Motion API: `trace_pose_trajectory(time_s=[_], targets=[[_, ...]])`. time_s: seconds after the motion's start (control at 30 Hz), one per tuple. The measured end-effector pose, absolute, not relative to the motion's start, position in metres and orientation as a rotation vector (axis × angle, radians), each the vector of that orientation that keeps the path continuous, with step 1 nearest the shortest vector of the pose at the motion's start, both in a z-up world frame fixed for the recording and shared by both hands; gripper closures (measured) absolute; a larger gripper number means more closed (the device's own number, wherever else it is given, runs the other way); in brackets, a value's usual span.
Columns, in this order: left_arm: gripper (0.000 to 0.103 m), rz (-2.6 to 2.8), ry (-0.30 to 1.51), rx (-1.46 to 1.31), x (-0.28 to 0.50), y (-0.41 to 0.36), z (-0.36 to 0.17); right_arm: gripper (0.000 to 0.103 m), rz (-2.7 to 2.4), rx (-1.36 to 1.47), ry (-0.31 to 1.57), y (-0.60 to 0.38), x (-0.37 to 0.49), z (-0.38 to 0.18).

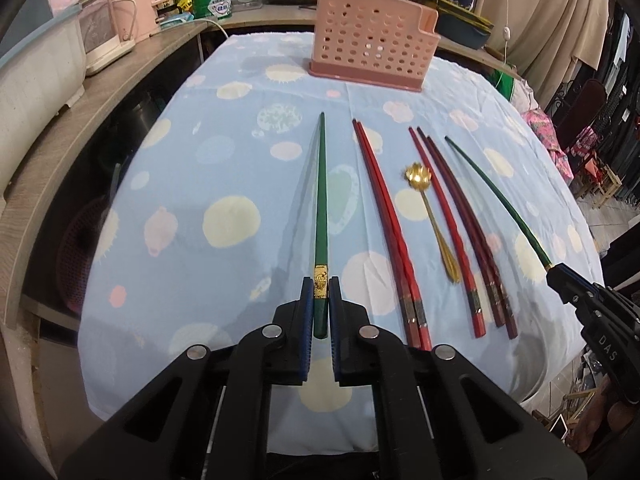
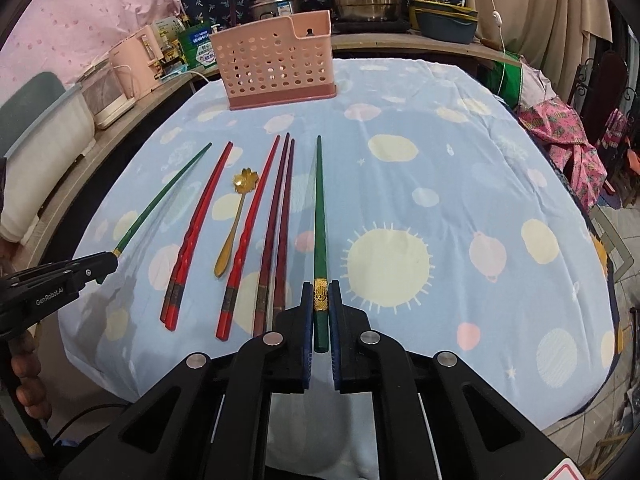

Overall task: Organize utensils
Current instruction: 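Carry both green chopsticks into the pink basket and open both grippers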

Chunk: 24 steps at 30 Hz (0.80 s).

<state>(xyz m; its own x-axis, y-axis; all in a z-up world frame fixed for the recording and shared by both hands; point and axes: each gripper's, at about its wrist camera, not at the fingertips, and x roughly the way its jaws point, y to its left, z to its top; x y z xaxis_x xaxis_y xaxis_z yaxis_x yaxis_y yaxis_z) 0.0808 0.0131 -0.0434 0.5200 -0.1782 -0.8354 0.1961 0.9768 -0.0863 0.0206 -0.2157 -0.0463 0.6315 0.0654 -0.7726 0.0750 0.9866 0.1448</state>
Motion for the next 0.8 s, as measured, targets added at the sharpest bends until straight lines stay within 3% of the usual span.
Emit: trace_pose_trajectory(time_s=[0.8], targets=[[0.096, -0.180, 0.671, -0.078, 0.204, 0.022, 0.106, 0.096, -0.013, 0.232, 0.527, -0.265, 0.137, 0.104]])
